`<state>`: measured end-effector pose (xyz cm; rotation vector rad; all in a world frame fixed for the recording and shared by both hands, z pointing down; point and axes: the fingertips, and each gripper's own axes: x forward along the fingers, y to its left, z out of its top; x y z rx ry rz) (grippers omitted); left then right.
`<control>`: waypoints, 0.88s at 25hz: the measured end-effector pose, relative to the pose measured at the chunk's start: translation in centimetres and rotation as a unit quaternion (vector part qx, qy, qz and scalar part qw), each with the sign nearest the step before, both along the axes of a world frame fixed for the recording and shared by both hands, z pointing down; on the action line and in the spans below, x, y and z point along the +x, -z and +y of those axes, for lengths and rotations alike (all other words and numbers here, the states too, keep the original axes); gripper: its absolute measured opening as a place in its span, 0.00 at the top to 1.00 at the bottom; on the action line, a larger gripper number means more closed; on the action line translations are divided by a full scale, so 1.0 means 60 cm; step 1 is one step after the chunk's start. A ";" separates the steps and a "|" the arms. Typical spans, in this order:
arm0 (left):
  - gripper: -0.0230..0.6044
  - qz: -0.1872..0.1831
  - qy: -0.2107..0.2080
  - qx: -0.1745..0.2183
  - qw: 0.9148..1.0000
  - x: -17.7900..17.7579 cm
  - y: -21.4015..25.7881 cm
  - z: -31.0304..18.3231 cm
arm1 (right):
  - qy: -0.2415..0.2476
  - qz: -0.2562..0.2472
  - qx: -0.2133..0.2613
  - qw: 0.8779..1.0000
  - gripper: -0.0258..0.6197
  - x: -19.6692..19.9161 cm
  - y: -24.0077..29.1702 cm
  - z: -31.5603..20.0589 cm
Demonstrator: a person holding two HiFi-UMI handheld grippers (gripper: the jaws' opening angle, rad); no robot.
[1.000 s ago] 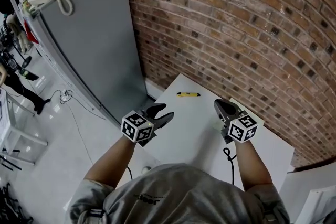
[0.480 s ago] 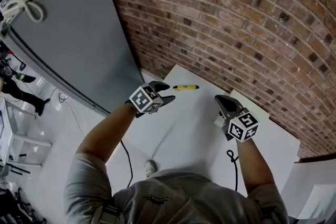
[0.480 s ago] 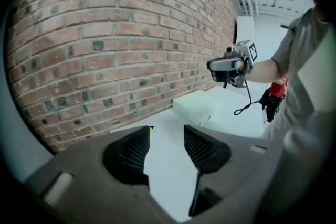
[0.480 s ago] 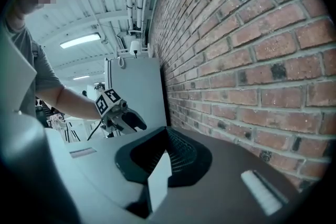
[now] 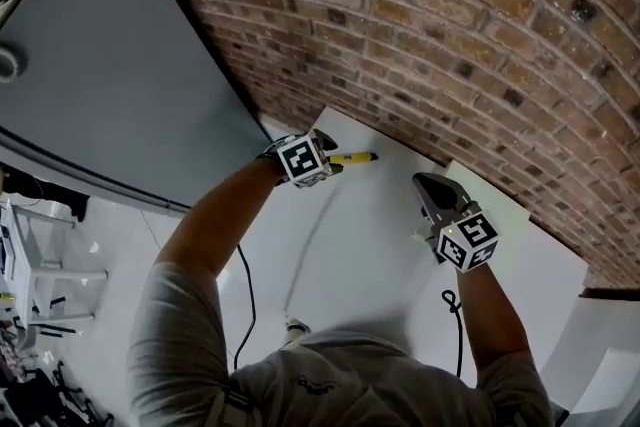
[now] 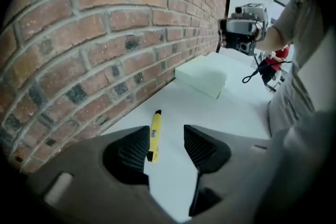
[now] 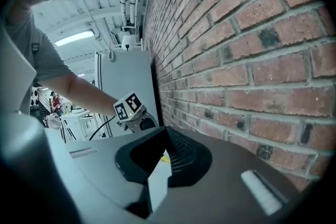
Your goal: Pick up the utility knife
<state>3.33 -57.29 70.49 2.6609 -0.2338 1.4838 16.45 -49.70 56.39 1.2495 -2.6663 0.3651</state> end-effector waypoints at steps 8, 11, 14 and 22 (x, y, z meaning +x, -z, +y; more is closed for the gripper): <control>0.62 -0.064 -0.031 -0.037 0.997 0.020 -0.120 -0.058 | -0.009 0.012 0.001 1.000 0.95 0.022 -0.058 -0.039; 0.62 -0.082 -0.032 -0.049 0.995 0.026 -0.153 -0.065 | -0.016 0.010 -0.006 1.000 0.95 0.032 -0.079 -0.050; 0.62 -0.099 -0.036 -0.052 0.993 0.030 -0.177 -0.073 | -0.022 0.011 -0.011 1.000 0.95 0.044 -0.094 -0.061; 0.63 -0.124 -0.047 -0.071 0.989 0.041 -0.219 -0.075 | -0.023 0.016 -0.013 1.000 0.95 0.052 -0.113 -0.065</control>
